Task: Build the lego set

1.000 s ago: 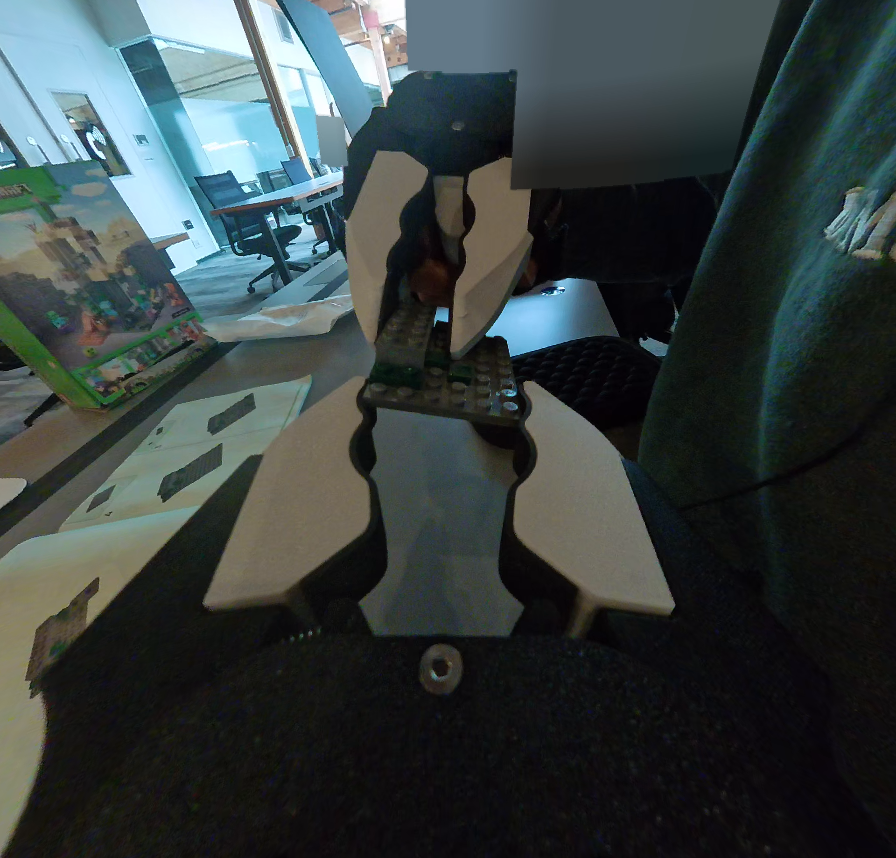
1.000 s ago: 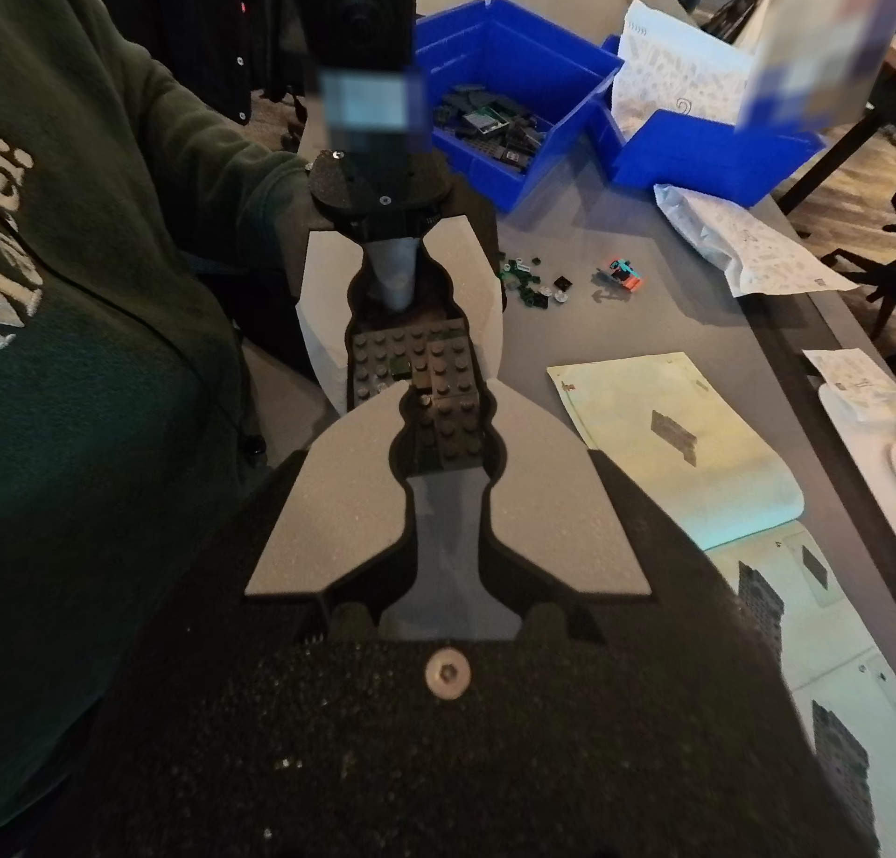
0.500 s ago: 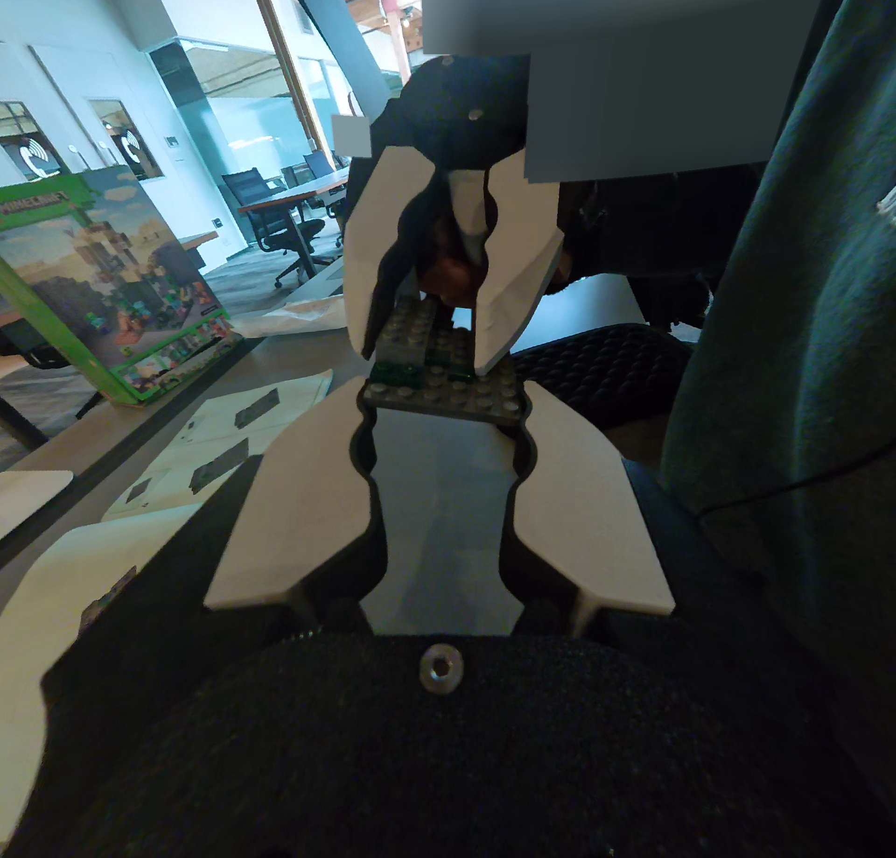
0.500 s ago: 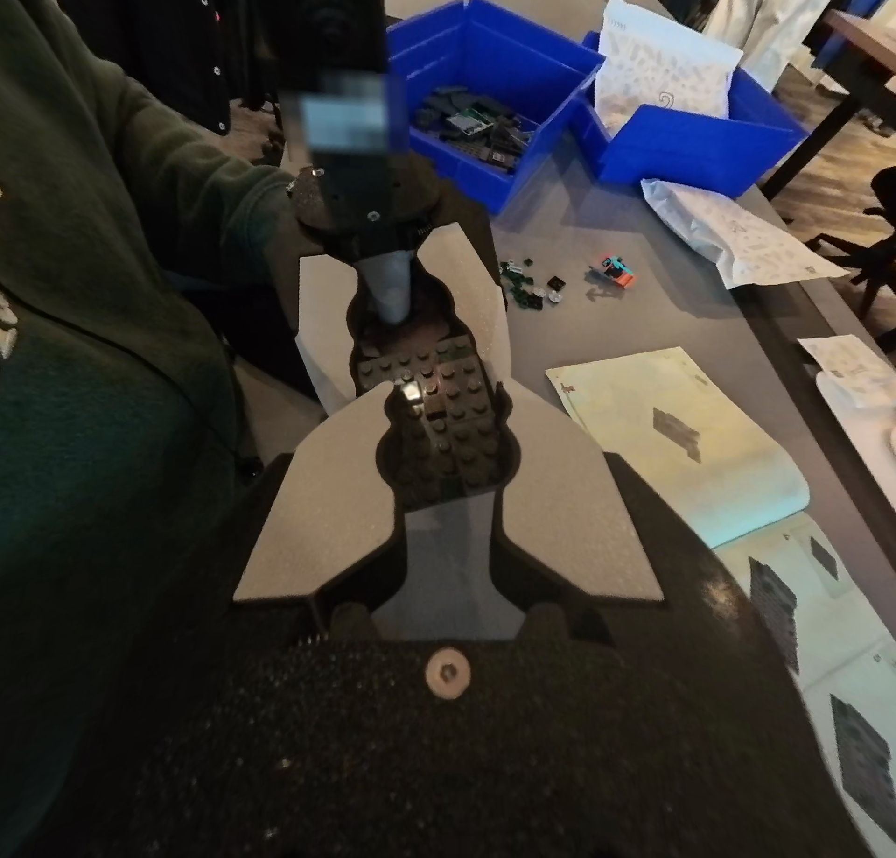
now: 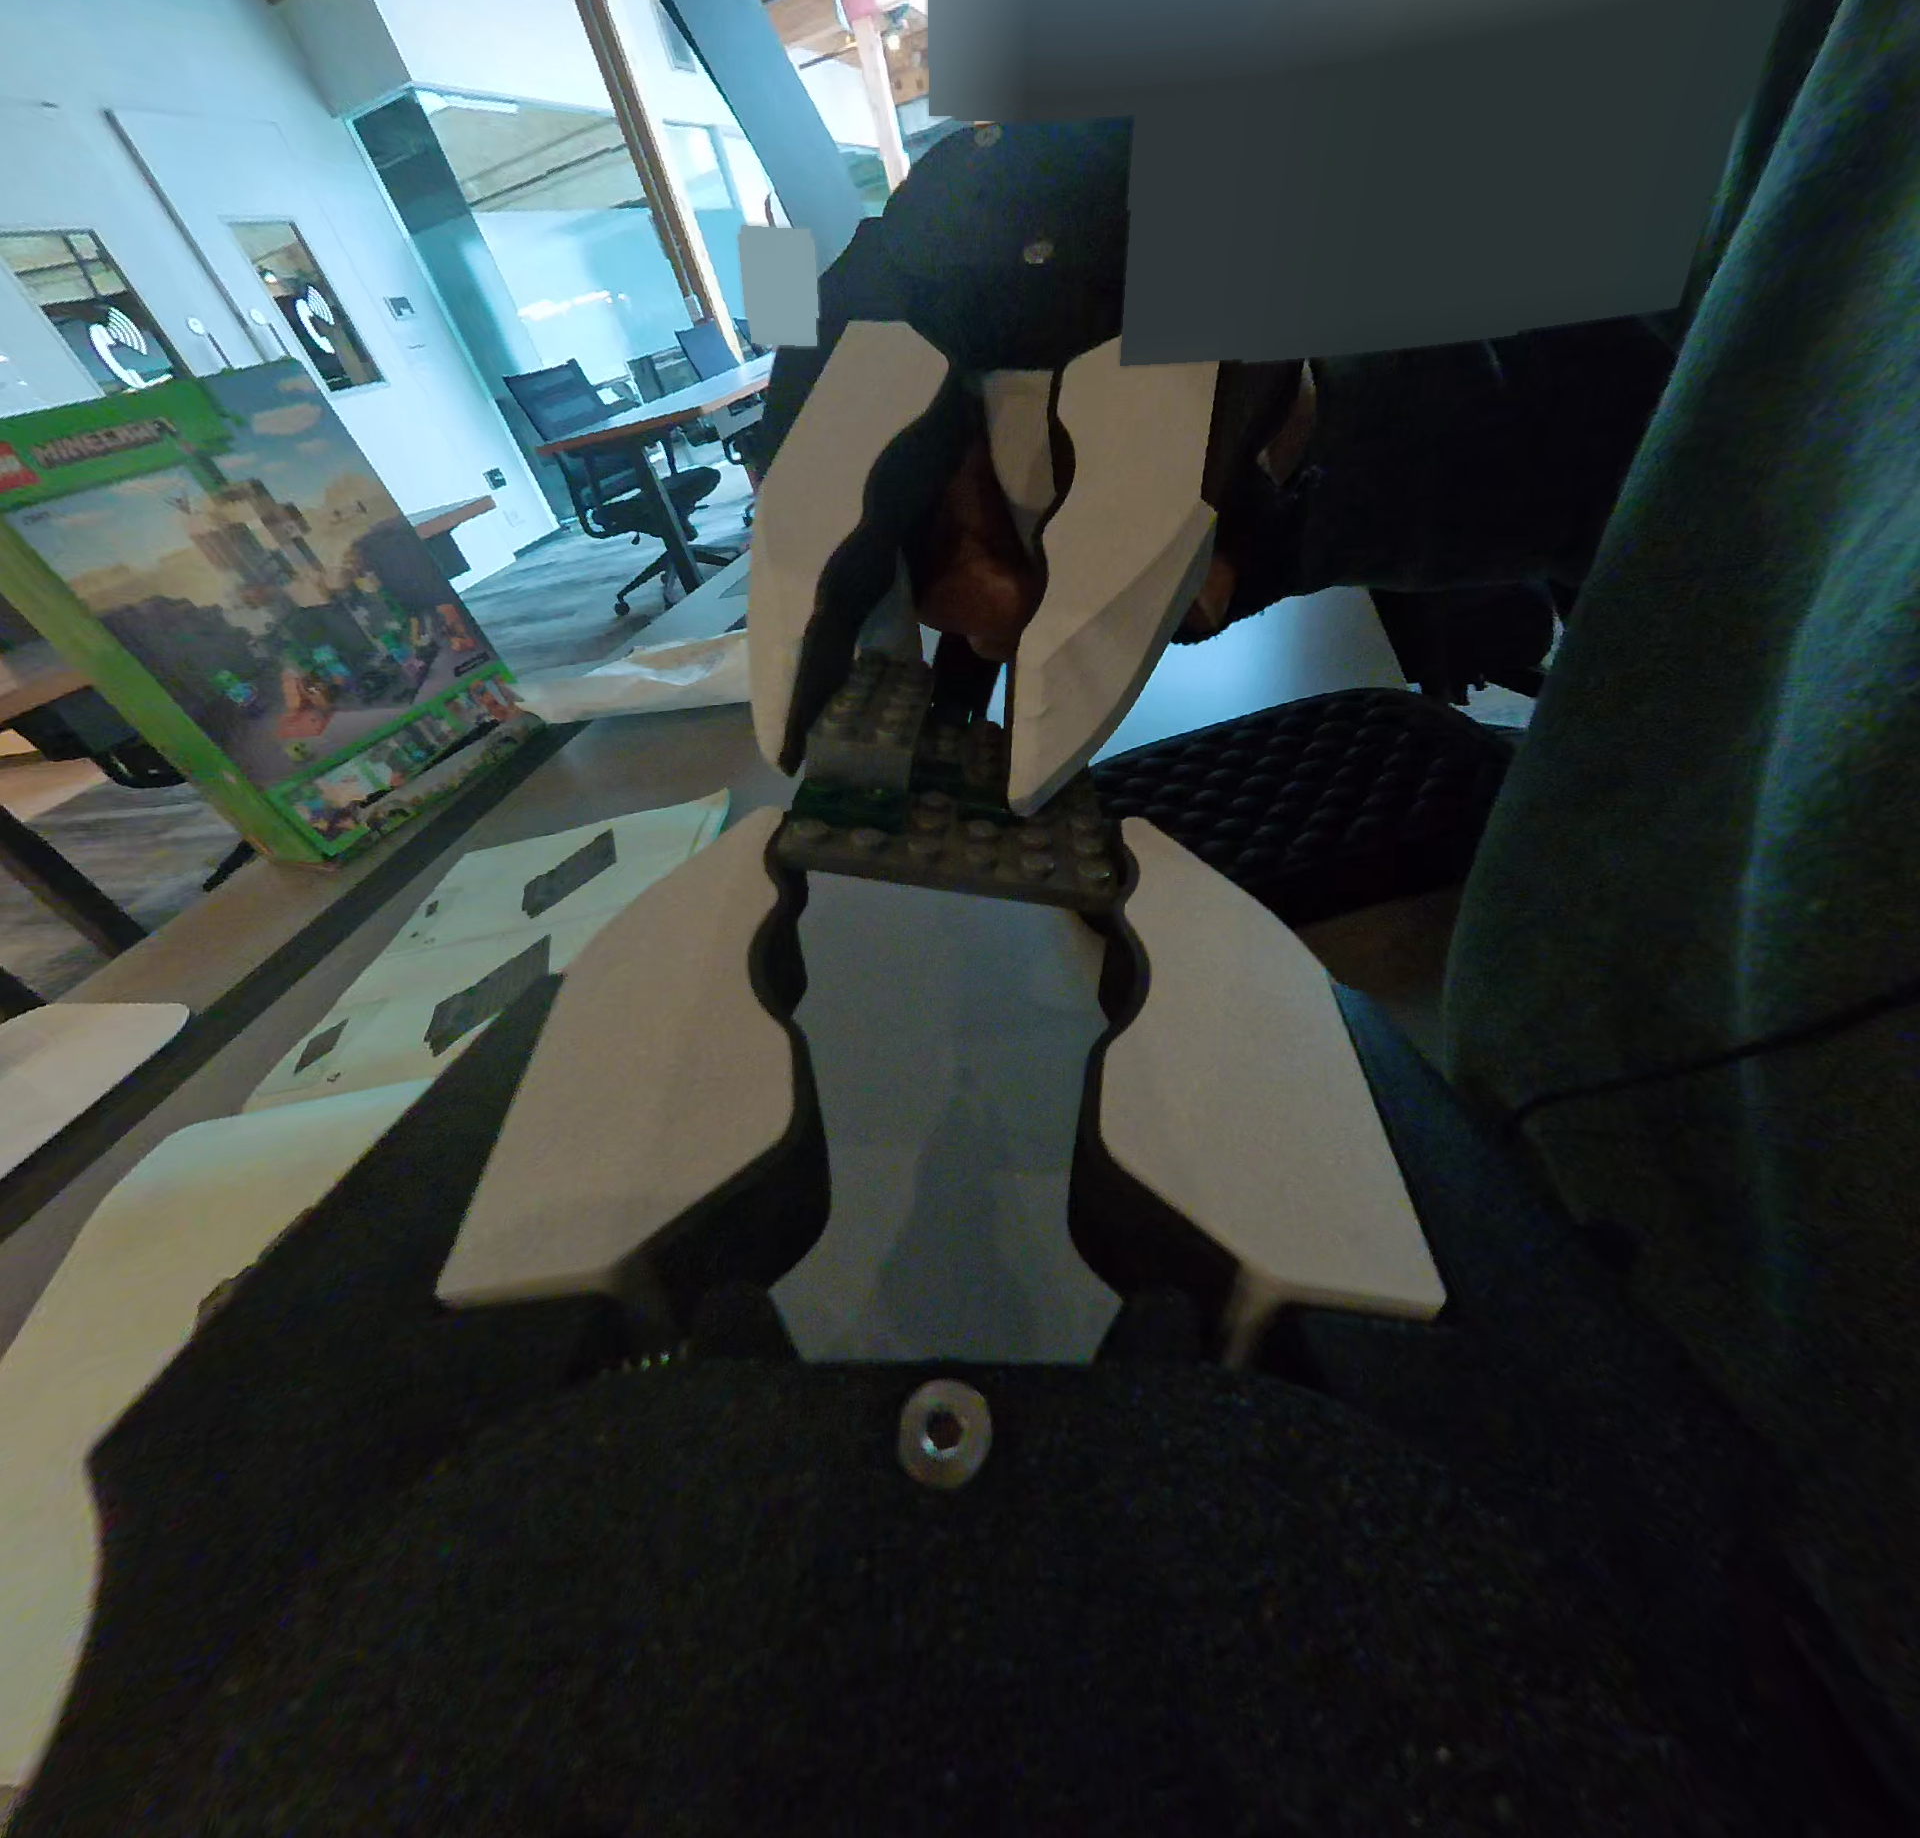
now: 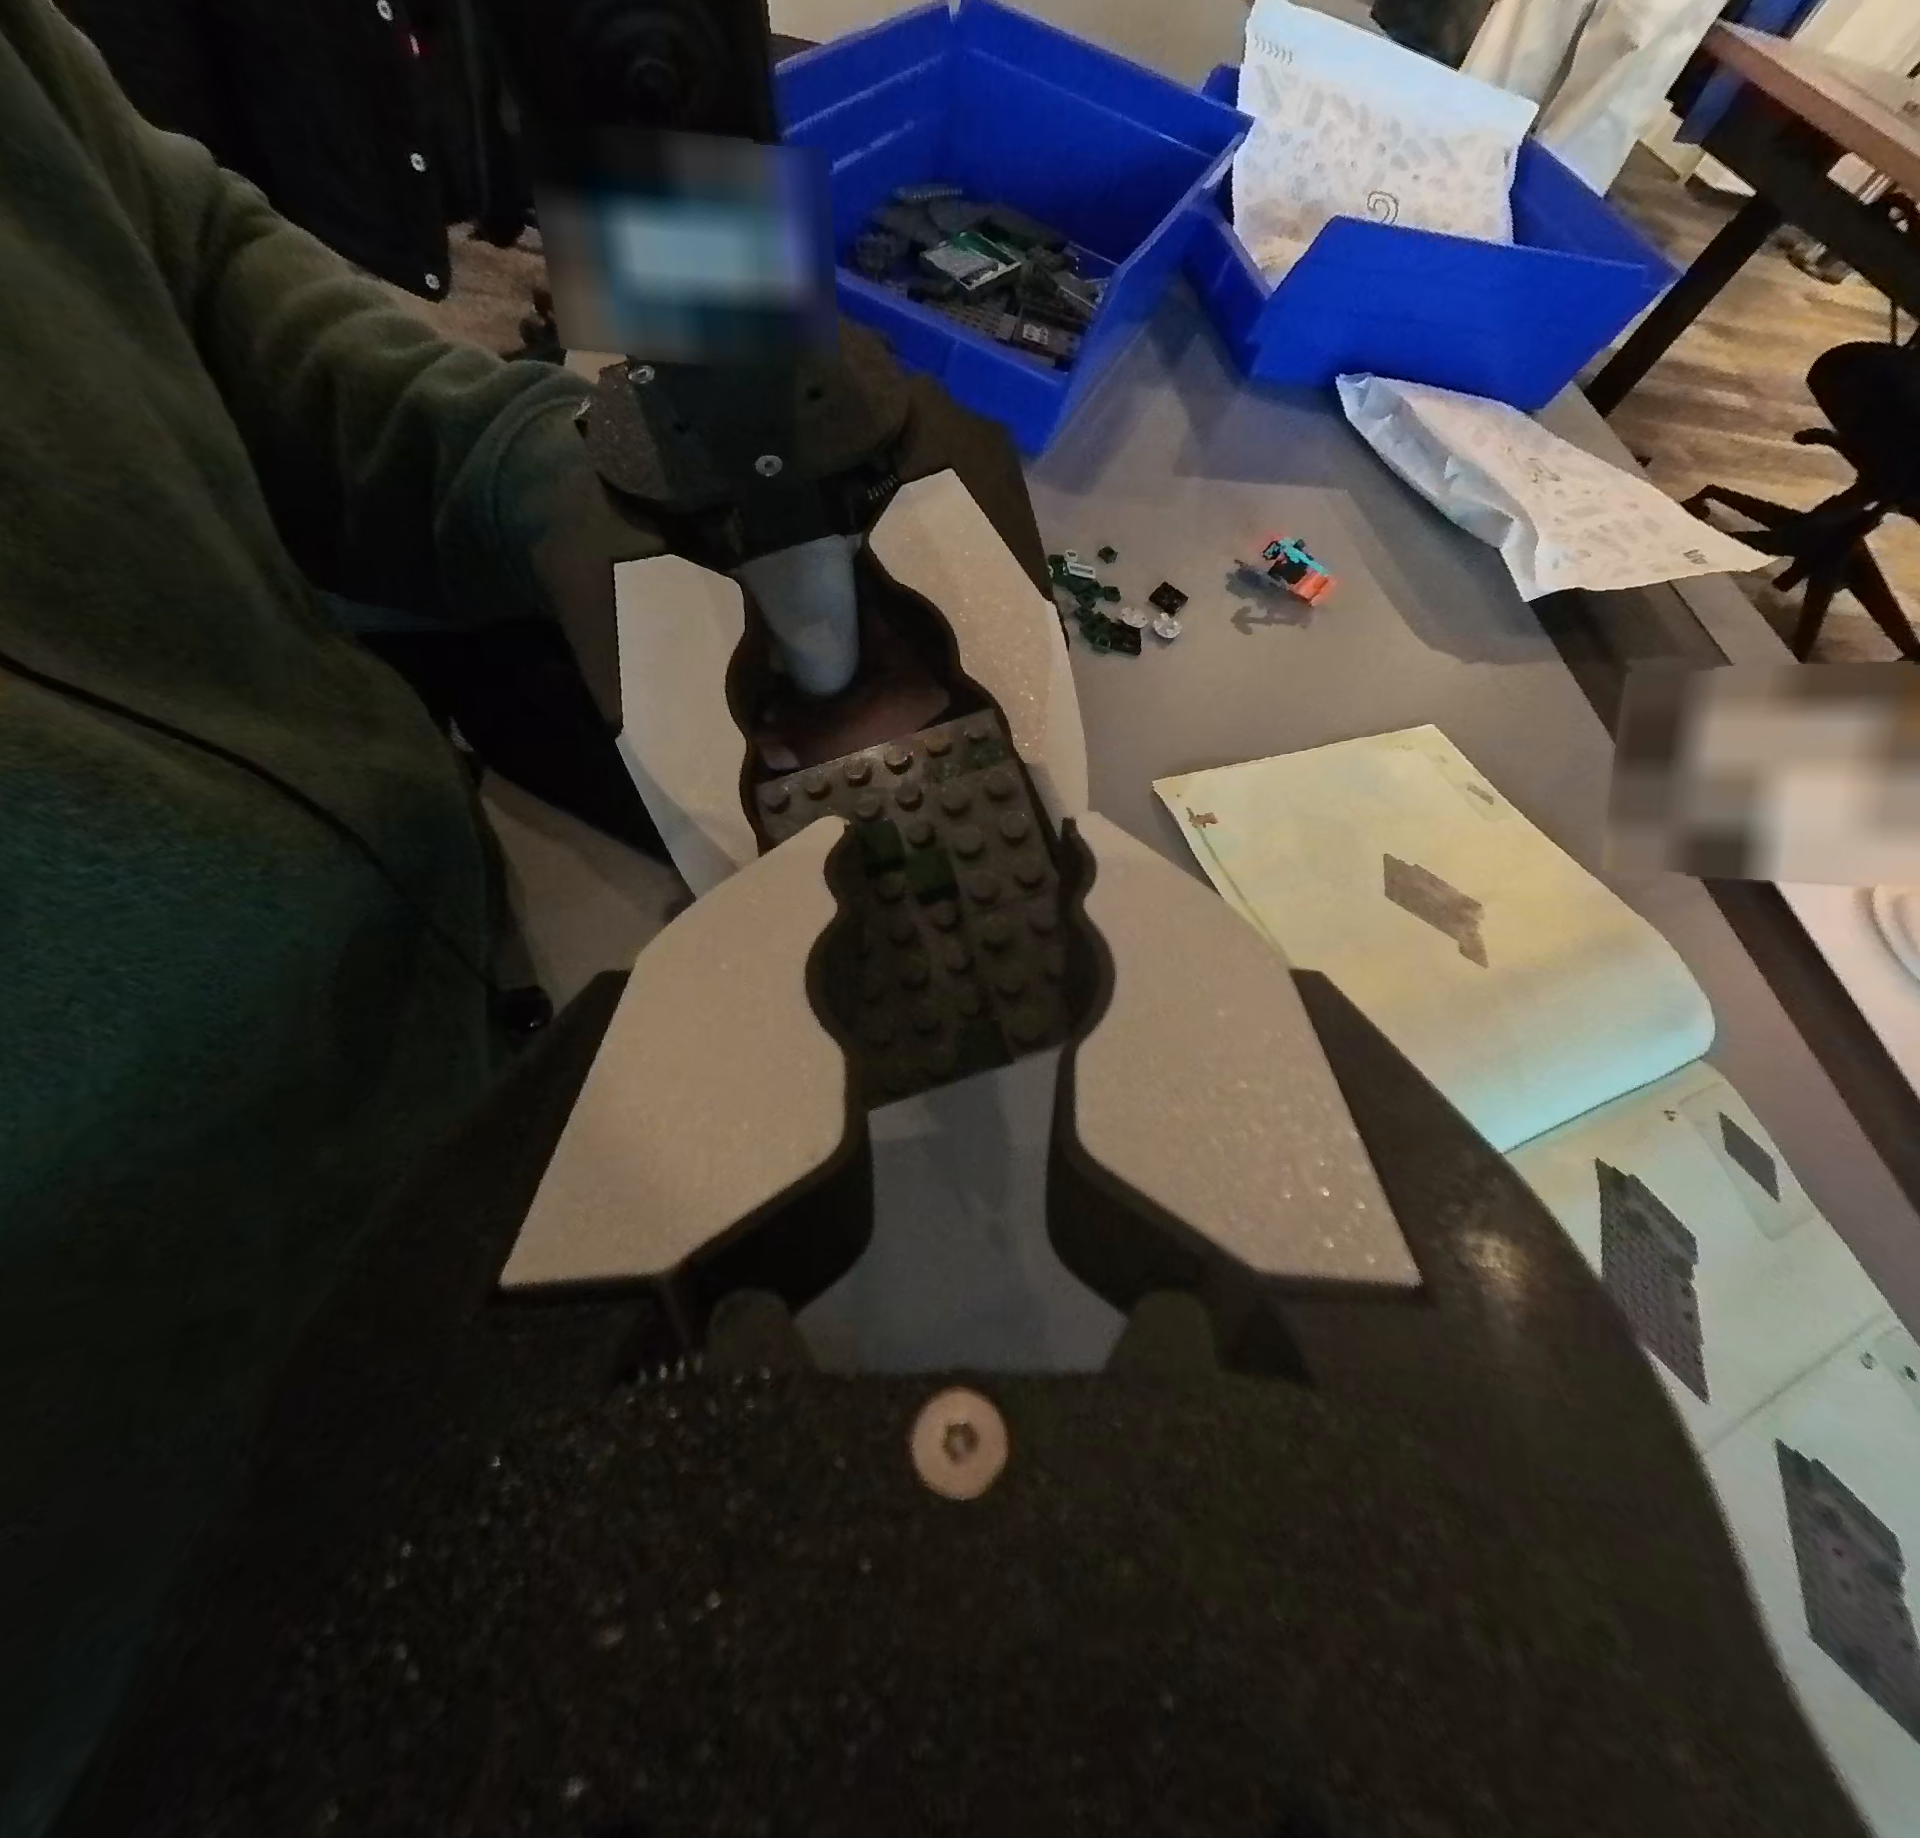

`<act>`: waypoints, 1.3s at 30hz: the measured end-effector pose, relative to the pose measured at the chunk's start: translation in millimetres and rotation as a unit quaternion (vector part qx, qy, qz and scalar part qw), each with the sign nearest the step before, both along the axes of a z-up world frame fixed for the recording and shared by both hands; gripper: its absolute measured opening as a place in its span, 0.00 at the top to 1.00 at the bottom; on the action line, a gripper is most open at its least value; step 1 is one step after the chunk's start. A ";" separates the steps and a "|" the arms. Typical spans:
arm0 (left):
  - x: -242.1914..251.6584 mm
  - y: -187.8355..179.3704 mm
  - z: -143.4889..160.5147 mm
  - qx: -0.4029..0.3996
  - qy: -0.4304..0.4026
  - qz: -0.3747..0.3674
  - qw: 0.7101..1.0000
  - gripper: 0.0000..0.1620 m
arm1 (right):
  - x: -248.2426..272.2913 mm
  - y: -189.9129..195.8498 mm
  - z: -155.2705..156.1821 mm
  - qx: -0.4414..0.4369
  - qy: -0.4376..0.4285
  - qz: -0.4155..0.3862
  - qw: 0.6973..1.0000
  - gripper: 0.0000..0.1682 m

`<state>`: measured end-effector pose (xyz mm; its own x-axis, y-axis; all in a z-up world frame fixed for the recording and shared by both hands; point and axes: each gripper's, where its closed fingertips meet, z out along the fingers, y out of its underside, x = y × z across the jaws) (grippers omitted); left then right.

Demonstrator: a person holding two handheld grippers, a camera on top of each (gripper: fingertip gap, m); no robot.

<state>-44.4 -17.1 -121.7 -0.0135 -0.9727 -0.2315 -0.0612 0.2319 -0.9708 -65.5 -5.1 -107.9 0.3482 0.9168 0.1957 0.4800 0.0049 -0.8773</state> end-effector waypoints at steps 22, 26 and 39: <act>-13.5 6.3 9.4 -0.080 -0.041 -0.023 0.996 0.66 | 28.4 -2.7 12.0 -0.028 0.064 0.034 0.997 0.68; -9.7 9.2 3.8 -0.089 -0.027 -0.028 0.995 0.66 | 27.9 -1.6 -10.8 -0.025 0.021 0.061 0.998 0.62; 0.7 41.4 -35.3 -0.108 0.073 -0.006 0.991 0.65 | 23.5 33.9 -40.1 -0.032 -0.023 0.106 0.994 0.68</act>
